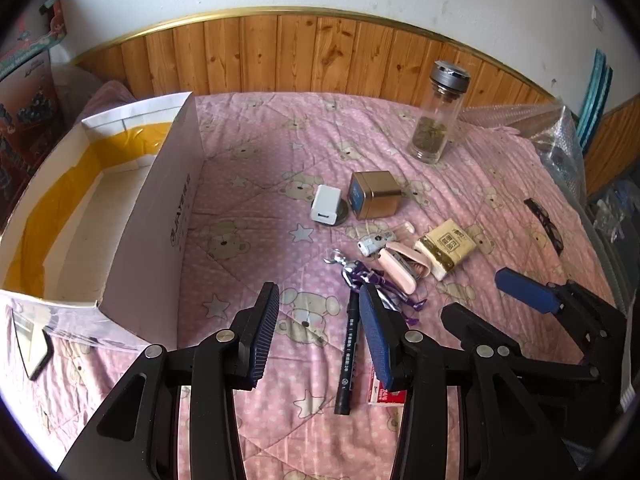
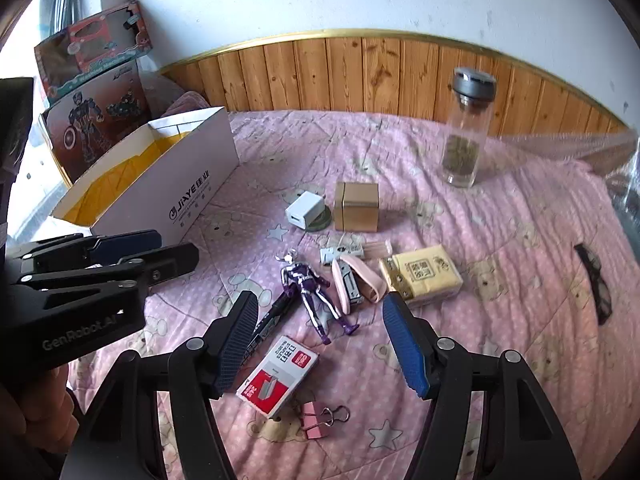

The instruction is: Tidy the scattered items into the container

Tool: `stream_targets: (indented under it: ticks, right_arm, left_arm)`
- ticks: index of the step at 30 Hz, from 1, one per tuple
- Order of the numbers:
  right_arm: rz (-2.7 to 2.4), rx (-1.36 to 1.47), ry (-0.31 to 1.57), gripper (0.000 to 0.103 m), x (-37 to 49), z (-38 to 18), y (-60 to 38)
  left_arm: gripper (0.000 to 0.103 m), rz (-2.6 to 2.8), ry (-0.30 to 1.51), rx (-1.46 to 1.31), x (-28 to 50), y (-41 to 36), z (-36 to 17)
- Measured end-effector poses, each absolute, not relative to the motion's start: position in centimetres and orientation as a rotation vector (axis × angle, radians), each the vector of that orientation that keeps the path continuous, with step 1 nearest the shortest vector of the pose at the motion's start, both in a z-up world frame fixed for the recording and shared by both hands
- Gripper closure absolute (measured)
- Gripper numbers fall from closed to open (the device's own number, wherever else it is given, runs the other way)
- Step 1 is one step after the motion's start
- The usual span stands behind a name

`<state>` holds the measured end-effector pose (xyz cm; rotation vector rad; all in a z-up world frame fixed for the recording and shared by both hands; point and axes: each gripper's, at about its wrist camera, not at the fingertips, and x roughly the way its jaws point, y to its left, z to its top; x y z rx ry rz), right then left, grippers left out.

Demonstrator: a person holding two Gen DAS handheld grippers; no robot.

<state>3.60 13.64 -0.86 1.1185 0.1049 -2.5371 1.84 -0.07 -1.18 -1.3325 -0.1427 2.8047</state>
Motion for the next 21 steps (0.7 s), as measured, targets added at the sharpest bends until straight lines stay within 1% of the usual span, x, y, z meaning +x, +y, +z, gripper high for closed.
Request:
stream_targets:
  ticks: [8, 14, 18, 21]
  right_arm:
    - [-2.482, 1.178, 0.004, 0.037, 3.7, -1.6, 14.8]
    - [-2.419, 1.256, -0.061, 0.037, 4.4, -2.9, 16.5]
    - [-2.373, 1.321, -0.057, 0.037, 5.2, -4.8, 17.7]
    - [-2.343, 1.357, -0.002, 0.037, 5.8, -6.5, 17.8]
  left_arm:
    - [0.059, 2.784, -0.156, -1.349, 2.1, -1.1, -1.9]
    - [0.059, 2.697, -0.228, -1.38, 2.4, -1.4, -3.0]
    - [0.059, 2.63, -0.24, -1.41, 2.7, -0.9, -4.2]
    - [0.059, 2.598, -0.204, -1.447, 2.5, -0.2, -5.4]
